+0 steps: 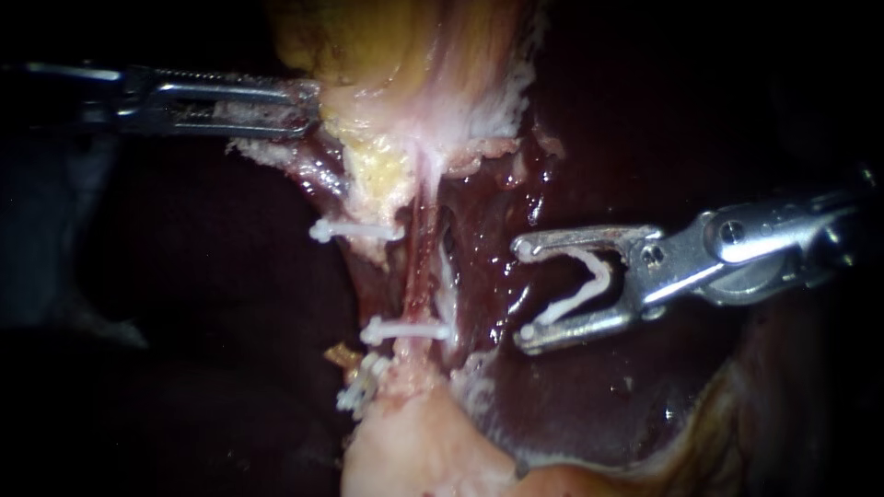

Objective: Clipping second clip right tube

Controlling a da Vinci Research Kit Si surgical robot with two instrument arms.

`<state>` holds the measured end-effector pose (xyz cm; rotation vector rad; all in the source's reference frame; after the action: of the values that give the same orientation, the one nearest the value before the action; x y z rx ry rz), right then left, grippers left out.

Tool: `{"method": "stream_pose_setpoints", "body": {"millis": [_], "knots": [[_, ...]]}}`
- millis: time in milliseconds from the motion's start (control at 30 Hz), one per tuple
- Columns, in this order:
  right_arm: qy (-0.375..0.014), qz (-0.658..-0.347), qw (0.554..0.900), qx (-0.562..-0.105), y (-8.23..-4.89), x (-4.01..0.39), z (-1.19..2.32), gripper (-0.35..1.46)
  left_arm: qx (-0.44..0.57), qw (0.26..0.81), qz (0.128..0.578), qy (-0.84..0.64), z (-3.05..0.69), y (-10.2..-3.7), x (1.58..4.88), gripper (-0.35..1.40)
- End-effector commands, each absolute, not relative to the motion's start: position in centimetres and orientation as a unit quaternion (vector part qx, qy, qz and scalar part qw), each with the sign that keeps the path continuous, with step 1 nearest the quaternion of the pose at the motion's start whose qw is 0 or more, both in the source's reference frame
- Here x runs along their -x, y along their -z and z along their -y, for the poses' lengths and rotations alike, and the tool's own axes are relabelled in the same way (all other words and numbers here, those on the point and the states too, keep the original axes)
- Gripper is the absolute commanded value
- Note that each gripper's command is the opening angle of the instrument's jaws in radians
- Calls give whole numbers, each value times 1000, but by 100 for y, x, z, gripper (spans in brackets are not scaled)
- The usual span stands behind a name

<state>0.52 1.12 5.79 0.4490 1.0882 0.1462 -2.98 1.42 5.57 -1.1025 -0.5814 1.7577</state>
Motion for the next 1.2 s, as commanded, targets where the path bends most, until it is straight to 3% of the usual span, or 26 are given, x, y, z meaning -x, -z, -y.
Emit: {"method": "stream_pose_setpoints", "body": {"millis": [33, 433, 700, 1200], "knots": [[-69, -513, 829, -212, -579, -52, -112, 50, 451, 473, 239, -718, -143, -554, 296, -35], [-69, -513, 829, -212, -579, -51, -112, 50, 464, 487, 232, -702, -169, -467, 229, -35], [-68, -515, 827, -215, -578, -61, -109, 50, 463, 491, 223, -703, -164, -464, 230, -35], [-162, -524, 783, -292, -611, -122, -99, 50, 463, 491, 224, -703, -162, -466, 233, -35]]}}
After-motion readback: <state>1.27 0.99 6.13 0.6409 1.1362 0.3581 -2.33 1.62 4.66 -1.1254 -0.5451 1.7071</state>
